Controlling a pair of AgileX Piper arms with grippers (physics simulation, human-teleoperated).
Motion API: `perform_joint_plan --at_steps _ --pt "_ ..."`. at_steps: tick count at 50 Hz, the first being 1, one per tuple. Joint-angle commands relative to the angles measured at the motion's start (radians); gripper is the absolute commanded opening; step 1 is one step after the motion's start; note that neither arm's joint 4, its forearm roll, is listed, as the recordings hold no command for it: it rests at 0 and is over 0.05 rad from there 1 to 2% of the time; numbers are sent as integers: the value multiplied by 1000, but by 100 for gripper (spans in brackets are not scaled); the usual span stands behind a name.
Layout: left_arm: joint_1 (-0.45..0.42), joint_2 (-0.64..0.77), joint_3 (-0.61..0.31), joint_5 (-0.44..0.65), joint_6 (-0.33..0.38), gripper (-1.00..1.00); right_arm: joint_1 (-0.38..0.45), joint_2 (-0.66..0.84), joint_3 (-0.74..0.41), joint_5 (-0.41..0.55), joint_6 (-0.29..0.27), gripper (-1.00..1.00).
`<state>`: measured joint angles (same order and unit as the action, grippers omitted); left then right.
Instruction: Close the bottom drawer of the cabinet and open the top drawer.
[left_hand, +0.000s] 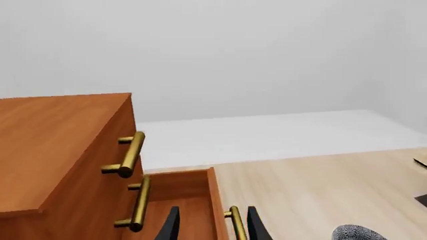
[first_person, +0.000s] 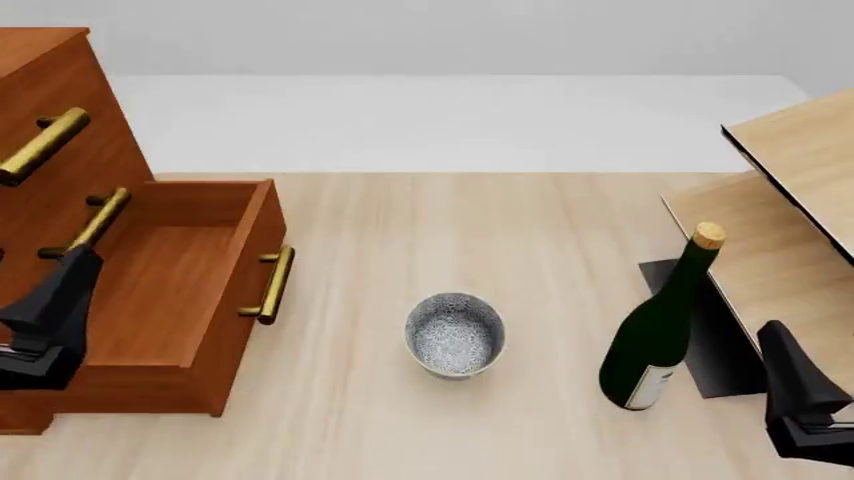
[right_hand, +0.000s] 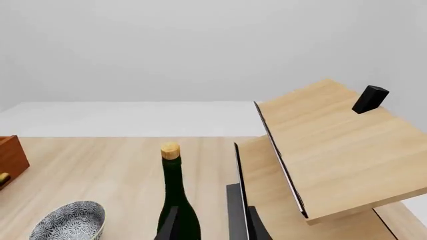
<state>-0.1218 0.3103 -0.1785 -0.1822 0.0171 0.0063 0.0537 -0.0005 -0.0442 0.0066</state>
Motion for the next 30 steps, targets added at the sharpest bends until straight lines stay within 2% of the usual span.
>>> perform_joint_plan --at_steps 1,6,8,10,12,13,14,15,17,21,24,30 --pt "-133 209 -141 -57 -36 100 -1 7 0 -6 1 100" --pt "-228 296 -201 -49 -38 100 -1 8 0 -8 1 100" --pt "-229 372 -231 -37 -24 100 -2 10 0 -10 1 100" --pt "-294 419 -254 -28 -87 100 -2 9 0 -9 2 100" --pt "-288 449 -287 -6 -33 100 -1 6 0 -7 3 100" --pt "-297 449 -290 -5 -47 100 0 6 0 -7 3 100" --pt "-309 473 -314 12 -93 100 1 6 0 -6 4 100" --pt "-297 489 -327 24 -93 100 1 4 0 -4 4 100" --pt "-314 518 -369 59 -171 100 1 4 0 -4 5 100" --pt "-318 567 -432 126 -86 100 1 0 0 -1 7 100" --pt "-340 628 -483 194 -144 100 0 -4 0 1 9 100" --pt "-395 712 -533 277 -204 100 2 -11 0 8 10 100"
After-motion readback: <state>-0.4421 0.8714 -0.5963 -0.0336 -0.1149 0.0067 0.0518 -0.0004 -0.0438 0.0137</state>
